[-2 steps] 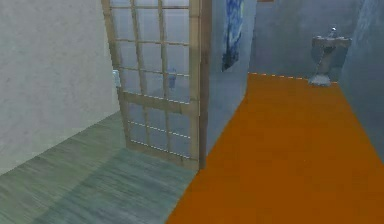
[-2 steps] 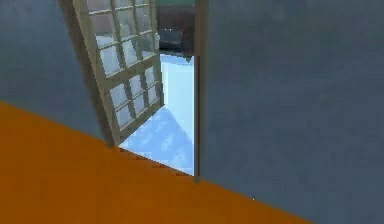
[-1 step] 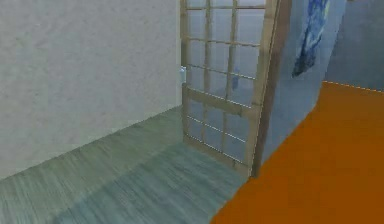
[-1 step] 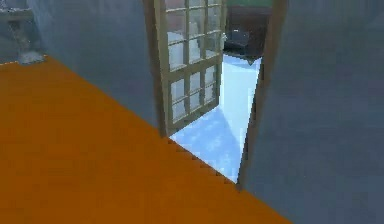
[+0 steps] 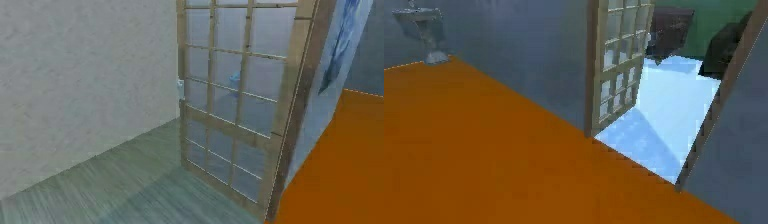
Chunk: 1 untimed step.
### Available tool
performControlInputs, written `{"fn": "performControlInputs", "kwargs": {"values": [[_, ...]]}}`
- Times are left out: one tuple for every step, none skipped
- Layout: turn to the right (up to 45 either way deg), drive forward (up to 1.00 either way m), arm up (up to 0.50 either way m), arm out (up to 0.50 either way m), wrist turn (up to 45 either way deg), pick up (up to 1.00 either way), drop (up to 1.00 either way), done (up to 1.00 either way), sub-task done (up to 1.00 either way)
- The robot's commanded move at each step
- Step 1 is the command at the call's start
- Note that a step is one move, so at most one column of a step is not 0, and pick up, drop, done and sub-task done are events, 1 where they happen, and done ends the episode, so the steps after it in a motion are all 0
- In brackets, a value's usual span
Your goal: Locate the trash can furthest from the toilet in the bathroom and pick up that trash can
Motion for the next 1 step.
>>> {"fn": "performControlInputs", "kwargs": {"values": [[-42.0, 0.00, 0.00, 0.00, 0.0, 0.00, 0.00, 0.00, 0.00]]}}
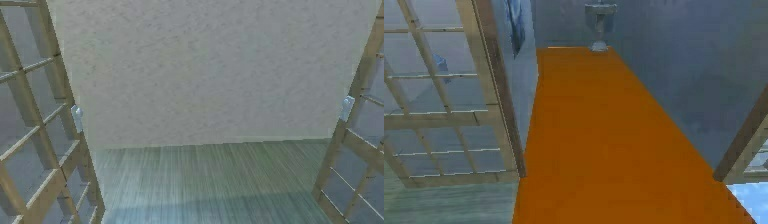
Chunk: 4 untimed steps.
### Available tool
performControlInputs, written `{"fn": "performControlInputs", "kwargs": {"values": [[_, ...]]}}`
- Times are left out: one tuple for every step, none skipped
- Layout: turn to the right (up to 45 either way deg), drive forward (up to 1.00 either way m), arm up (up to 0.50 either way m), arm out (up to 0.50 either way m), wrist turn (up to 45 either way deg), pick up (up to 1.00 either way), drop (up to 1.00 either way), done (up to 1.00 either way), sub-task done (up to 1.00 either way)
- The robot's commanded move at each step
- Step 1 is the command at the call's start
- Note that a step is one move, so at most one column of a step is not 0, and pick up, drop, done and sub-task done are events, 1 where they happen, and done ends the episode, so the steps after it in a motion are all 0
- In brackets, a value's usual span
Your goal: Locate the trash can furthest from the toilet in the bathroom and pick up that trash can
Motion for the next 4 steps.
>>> {"fn": "performControlInputs", "kwargs": {"values": [[0.0, 0.15, 0.00, 0.00, 0.0, 0.00, 0.00, 0.00, 0.00], [-3.0, 0.00, 0.00, 0.00, 0.0, 0.00, 0.00, 0.00, 0.00], [0.0, 1.00, 0.00, 0.00, 0.0, 0.00, 0.00, 0.00, 0.00], [-6.0, 0.00, 0.00, 0.00, 0.0, 0.00, 0.00, 0.00, 0.00]]}}
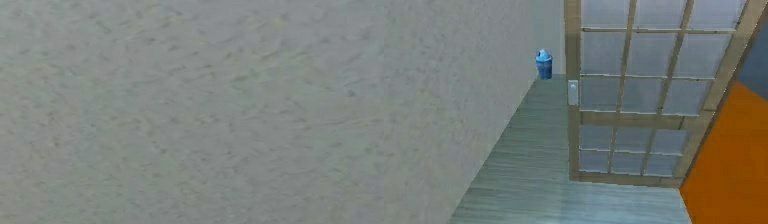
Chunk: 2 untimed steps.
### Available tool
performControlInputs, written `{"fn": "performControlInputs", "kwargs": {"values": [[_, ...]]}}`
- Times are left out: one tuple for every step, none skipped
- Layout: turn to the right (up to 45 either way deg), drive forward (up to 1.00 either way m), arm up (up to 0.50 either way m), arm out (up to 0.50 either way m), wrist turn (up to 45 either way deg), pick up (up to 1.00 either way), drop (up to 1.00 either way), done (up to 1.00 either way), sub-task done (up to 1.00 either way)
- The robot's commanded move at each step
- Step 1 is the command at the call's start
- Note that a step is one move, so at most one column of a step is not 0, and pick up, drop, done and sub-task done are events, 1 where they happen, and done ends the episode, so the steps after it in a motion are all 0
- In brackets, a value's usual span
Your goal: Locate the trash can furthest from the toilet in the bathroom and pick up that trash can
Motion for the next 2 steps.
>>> {"fn": "performControlInputs", "kwargs": {"values": [[0.0, 0.20, 0.00, 0.00, 0.0, 0.00, 0.00, 0.00, 0.00], [-45.0, 0.00, 0.00, 0.00, 0.0, 0.00, 0.00, 0.00, 0.00]]}}
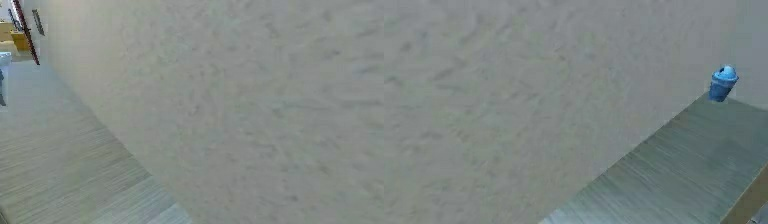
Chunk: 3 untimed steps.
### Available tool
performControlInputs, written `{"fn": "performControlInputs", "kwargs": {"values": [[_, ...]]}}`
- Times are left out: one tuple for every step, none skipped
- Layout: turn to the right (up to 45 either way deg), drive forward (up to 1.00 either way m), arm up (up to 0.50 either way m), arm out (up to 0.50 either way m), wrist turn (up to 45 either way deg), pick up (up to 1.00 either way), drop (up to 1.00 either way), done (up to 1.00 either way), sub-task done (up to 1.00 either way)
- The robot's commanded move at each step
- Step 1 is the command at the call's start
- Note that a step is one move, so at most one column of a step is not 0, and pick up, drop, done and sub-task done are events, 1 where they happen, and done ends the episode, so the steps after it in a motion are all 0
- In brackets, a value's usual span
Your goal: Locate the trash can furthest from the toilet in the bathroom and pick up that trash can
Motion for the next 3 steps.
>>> {"fn": "performControlInputs", "kwargs": {"values": [[0.0, 0.40, 0.00, 0.00, 0.0, 0.00, 0.00, 0.00, 0.00], [-39.0, 0.00, 0.00, 0.00, 0.0, 0.00, 0.00, 0.00, 0.00], [0.0, 1.00, 0.00, 0.00, 0.0, 0.00, 0.00, 0.00, 0.00]]}}
